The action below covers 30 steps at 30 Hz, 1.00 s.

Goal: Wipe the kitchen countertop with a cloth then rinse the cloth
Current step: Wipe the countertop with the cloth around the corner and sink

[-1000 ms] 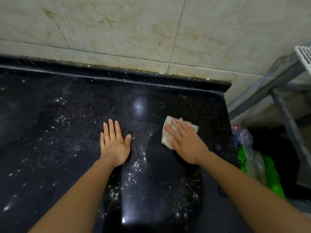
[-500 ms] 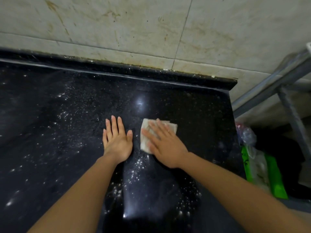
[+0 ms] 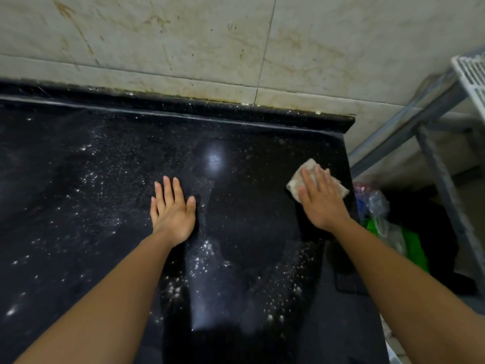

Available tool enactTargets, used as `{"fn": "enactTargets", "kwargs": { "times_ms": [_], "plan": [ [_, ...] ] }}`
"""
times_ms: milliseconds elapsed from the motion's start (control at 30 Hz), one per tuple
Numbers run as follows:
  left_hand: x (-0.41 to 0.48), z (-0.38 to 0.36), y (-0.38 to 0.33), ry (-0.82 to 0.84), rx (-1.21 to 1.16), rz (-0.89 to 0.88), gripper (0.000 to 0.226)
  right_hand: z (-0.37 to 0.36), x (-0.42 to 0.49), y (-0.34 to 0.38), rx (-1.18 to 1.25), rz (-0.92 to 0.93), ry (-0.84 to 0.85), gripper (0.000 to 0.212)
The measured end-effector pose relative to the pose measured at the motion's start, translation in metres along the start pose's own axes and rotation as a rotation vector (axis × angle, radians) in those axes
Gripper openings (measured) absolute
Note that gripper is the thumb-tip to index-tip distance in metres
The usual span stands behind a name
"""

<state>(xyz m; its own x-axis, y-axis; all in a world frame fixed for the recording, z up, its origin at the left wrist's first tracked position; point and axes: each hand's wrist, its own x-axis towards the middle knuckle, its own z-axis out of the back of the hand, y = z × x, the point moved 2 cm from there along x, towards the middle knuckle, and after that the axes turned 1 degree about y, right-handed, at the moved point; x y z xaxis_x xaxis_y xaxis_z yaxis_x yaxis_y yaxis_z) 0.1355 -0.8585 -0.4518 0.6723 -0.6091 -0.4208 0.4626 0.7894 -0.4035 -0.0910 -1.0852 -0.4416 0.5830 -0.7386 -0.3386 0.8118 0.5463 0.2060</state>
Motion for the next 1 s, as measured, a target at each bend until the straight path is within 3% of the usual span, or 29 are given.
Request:
{"fn": "enactTargets", "kwargs": {
  "times_ms": [167, 267, 400, 500, 633, 800, 1000],
  "plan": [
    [0.002, 0.001, 0.001, 0.018, -0.04, -0.006, 0.06, -0.014, -0.041, -0.037, 0.026, -0.058, -0.042, 0.056],
    [-0.003, 0.008, 0.002, 0.021, -0.187, -0.04, 0.056, -0.026, -0.075, -0.045, 0.037, -0.097, -0.026, 0.055],
    [-0.056, 0.005, 0.0, -0.115, -0.423, -0.101, 0.055, -0.039, -0.125, -0.043, 0.06, -0.112, -0.026, 0.055],
    [-0.122, -0.02, 0.004, -0.256, -0.331, -0.208, 0.054, -0.056, -0.162, -0.043, 0.04, -0.095, -0.022, 0.058],
    [-0.193, -0.066, 0.015, -0.147, -0.163, -0.272, 0.06, -0.08, -0.196, -0.044, -0.026, -0.073, -0.022, 0.077],
    [-0.253, -0.099, 0.04, -0.143, 0.028, -0.164, 0.067, -0.091, -0.24, -0.034, -0.015, 0.036, -0.016, 0.072],
    [-0.259, -0.11, 0.038, -0.164, 0.04, 0.06, 0.072, -0.092, -0.276, -0.038, -0.097, 0.271, 0.021, 0.074]
  ]
}}
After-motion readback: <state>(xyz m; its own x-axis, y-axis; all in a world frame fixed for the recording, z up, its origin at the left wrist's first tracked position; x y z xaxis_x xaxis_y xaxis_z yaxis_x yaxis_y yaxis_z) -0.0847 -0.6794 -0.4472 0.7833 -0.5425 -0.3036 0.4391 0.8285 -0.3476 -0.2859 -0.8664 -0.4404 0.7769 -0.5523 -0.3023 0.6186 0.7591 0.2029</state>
